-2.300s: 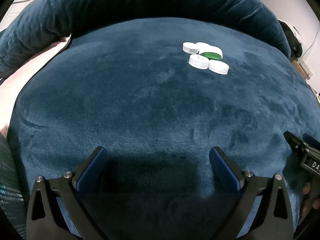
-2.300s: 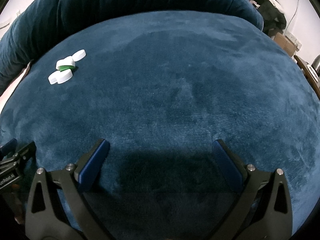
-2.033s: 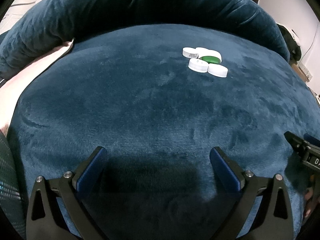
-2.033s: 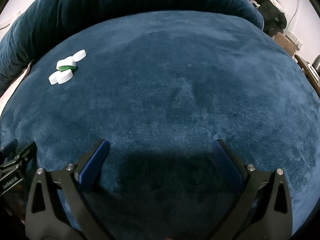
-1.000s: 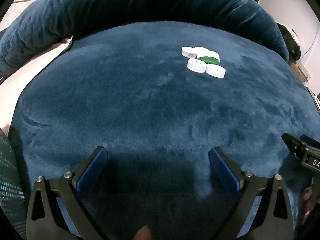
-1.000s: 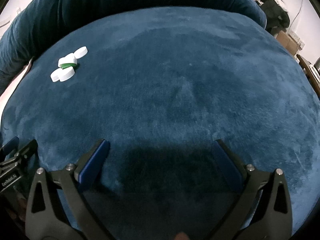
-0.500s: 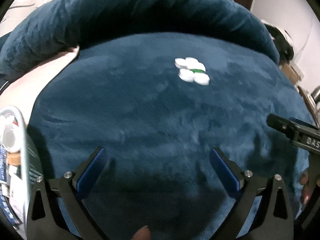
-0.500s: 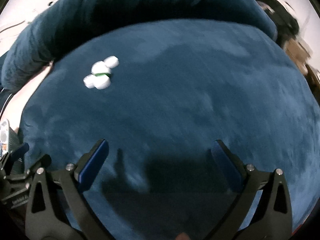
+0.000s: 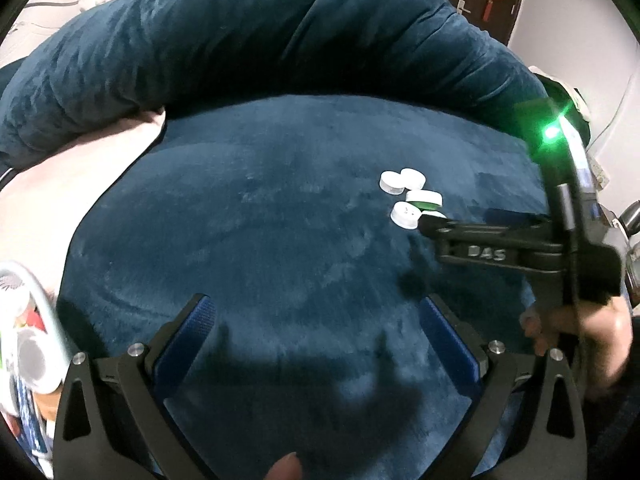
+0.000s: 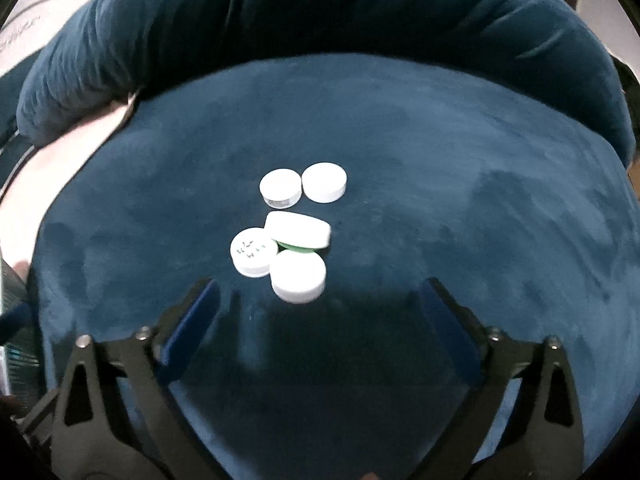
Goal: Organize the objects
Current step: 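Grasp a white cap from the cluster with the right tool, then grasp a white cap with the left tool while the right tool holds its cap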
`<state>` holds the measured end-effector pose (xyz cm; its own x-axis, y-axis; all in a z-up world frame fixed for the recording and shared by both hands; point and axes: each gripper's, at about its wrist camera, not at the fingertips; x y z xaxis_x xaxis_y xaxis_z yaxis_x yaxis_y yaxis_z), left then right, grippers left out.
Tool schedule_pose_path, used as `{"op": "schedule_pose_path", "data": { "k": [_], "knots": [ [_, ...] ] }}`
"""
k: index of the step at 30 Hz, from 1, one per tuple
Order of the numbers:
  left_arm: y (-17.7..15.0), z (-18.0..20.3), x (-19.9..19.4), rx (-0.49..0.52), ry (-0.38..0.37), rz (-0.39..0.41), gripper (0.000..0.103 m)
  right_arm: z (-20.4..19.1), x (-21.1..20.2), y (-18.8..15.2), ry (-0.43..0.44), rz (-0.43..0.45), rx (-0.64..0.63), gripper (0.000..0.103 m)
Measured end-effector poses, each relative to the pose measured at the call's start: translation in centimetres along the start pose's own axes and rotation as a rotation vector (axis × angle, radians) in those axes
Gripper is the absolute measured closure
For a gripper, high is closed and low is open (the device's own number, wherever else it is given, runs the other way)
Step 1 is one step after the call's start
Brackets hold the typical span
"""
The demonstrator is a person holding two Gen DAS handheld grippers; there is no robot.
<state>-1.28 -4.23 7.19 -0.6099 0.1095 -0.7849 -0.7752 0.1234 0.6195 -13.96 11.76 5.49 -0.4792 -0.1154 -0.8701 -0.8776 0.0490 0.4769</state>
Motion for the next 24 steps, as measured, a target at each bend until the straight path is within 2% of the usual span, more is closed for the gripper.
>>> {"op": "schedule_pose_path", "data": {
  "k": [1, 3, 4, 5, 6, 11, 19, 24],
  "knots": [
    [0.1, -0.1, 0.1, -0.002, -0.002, 0.002, 0.000, 0.1, 0.4, 0.0, 0.002, -0.011, 0.006, 0.018],
    [0.2, -0.2, 0.4, -0.007, -0.002, 0.006, 0.000, 0.4, 0.9, -0.1, 0.031, -0.031, 0.021, 0.037],
    [0.2, -0.3, 0.5, -0.013, -0.002, 0.005, 0.000, 0.6, 1.1, -0.3, 0.043, -0.040, 0.019, 0.054],
    [0.3, -0.4, 0.8, -0.020, -0.005, 0.001, 0.000, 0.7, 1.0, -0.3, 0.053, -0.043, 0.015, 0.068],
    [0.3, -0.5, 1.0, -0.023, -0.007, -0.002, 0.001, 0.8, 0.8, -0.5, 0.070, -0.041, 0.008, 0.071],
    [0.8, -0.4, 1.9, -0.034, -0.009, -0.009, 0.001, 1.9, -1.2, -1.4, 0.113, -0.021, 0.029, 0.071],
    [3.4, 2.5, 6.0, 0.006, -0.024, -0.046, 0.001, 6.5, -3.9, -3.9, 0.080, -0.016, 0.105, 0.071],
    [5.6, 4.7, 9.6, 0.095, -0.021, -0.086, 0.001, 8.5, -5.0, -4.6, 0.092, -0.007, 0.140, 0.071]
  ]
}}
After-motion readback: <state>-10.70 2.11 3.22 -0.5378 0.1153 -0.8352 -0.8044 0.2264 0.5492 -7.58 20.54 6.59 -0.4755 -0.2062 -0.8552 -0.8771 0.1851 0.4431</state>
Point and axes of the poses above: each gripper's, at about its wrist camera, not at the fingertips, and x roughly the way its jaws point, z to its right, y to its top, and after that the axes turned 12 degrees about x, right-handed
